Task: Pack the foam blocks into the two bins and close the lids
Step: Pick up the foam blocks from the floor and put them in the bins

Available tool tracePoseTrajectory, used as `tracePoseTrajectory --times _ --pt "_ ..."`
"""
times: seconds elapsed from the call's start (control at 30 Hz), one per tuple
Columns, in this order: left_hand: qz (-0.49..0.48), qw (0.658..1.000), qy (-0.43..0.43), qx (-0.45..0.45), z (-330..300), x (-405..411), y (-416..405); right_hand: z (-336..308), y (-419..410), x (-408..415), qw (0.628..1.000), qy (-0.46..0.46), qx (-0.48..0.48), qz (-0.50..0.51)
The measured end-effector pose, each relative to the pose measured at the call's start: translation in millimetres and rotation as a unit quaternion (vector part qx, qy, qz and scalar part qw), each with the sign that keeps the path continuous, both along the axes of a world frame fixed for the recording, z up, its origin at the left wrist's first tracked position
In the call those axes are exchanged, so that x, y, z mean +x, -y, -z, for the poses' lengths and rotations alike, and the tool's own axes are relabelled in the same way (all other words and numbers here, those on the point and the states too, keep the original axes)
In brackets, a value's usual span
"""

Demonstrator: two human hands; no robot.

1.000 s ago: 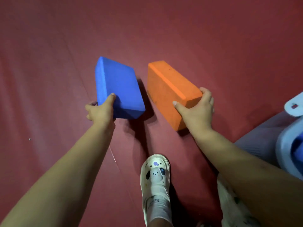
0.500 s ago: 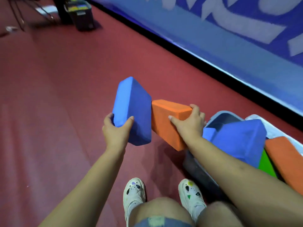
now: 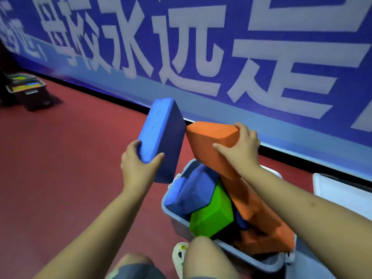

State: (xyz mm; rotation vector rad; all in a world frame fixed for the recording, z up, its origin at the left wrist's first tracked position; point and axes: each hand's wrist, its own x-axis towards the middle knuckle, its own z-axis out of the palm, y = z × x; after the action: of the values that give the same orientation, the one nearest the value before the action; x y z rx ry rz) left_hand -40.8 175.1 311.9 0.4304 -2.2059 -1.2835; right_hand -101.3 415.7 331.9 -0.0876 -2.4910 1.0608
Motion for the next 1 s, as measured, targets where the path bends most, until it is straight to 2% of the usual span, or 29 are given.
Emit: tracePoseTrajectory --times 0.23,0.47,0.57,0.77,0.83,0.9,1.0 --pt "0.115 0.981 0.033 -0.152 4 -21 -74 18 -96 27 0.992 -0.027 0.117 0.027" --pt "0.13 0.972 0.078 -0.181 24 -21 -102 101 -119 73 0.961 -0.041 0.271 0.027" --pt "0.135 0.972 0.087 -0.17 22 -15 -107 122 -129 85 0.967 -0.003 0.249 0.053" --pt "0.113 0.981 0.153 -0.032 19 -22 -118 120 -141 89 0.953 0.092 0.28 0.064" --pt "0.124 0.966 0.222 -0.036 23 -28 -125 117 -134 92 0.946 0.139 0.292 0.012" --pt "0.14 0.942 0.3 -0.061 27 -31 -133 118 -125 94 0.944 0.19 0.264 -0.046" --pt "0.156 0.925 0.332 -0.095 30 -32 -141 119 -116 96 0.948 0.203 0.236 -0.07"
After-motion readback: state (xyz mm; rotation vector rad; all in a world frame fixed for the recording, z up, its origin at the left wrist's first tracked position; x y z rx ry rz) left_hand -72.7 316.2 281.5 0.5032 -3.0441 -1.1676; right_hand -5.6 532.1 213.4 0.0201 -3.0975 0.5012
